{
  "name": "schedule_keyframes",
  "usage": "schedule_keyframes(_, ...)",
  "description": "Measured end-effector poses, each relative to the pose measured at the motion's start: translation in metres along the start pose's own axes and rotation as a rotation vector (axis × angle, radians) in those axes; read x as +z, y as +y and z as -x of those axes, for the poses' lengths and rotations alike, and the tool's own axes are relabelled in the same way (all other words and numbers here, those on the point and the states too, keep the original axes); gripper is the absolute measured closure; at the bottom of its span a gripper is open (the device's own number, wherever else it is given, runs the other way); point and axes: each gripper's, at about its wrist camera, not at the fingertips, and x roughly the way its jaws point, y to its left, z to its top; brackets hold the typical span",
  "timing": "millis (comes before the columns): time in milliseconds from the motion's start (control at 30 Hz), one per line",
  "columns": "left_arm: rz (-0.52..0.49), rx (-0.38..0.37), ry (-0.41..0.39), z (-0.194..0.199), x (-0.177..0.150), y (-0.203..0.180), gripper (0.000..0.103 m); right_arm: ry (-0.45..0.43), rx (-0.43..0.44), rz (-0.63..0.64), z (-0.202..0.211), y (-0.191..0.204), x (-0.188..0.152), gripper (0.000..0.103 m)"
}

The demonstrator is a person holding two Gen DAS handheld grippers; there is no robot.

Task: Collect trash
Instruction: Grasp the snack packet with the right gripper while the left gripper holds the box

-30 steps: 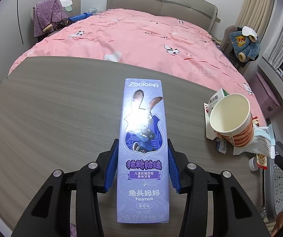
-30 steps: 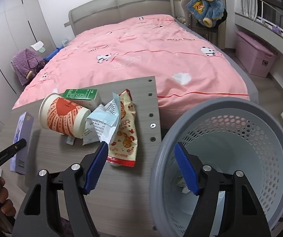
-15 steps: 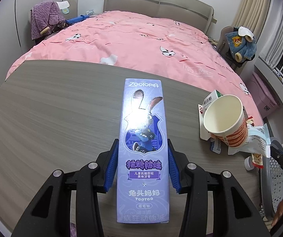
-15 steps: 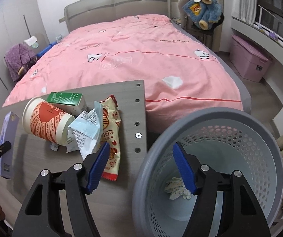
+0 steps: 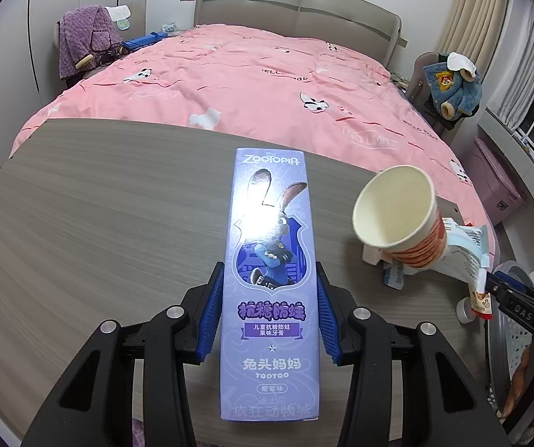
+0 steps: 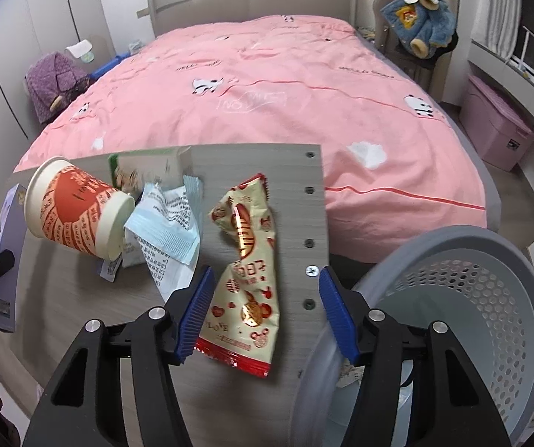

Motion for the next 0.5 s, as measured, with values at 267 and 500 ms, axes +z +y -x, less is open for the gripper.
schedule_keyframes(267, -0.003, -0.004, -0.012, 0.005, 0.001, 0.000, 0.059, 0.046, 0.027, 0.007, -0.013, 0.007, 0.001, 0.062)
schedule_keyframes(500, -0.007, -0.013, -0.020, 0.010, 0.001, -0.001, 0.059, 0.044, 0.048, 0.006, -0.012, 0.008, 0.001, 0.073)
